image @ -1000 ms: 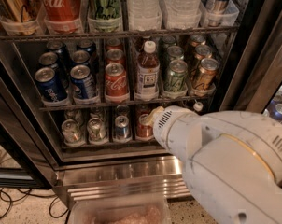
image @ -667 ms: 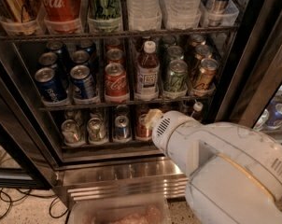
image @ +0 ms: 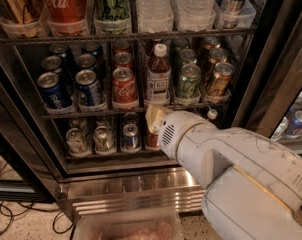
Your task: Pick coke can from middle shelf of fridge
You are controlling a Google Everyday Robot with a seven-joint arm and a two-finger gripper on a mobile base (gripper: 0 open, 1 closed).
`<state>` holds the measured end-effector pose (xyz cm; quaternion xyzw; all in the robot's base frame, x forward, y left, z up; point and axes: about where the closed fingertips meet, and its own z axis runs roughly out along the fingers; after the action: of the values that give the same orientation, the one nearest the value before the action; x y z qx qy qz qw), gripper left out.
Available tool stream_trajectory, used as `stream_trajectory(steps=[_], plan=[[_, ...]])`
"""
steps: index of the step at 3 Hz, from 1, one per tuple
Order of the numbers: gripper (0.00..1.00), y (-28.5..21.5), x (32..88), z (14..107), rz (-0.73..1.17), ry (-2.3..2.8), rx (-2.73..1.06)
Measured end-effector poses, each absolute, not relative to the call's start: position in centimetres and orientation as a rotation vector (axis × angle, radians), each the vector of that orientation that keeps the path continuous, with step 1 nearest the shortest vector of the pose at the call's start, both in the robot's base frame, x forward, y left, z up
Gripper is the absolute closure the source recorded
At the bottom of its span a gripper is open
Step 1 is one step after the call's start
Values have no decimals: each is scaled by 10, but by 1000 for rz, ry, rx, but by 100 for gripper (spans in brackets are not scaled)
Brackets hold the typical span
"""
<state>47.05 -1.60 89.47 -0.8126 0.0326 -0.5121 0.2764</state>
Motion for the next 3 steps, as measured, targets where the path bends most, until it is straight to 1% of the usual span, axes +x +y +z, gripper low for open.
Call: stream_trajectory(steps=[2, 3], plan=[[100, -17, 469, 895, -1432, -8, -2179], [100, -8, 470, 903, -1509, -152, -2121]])
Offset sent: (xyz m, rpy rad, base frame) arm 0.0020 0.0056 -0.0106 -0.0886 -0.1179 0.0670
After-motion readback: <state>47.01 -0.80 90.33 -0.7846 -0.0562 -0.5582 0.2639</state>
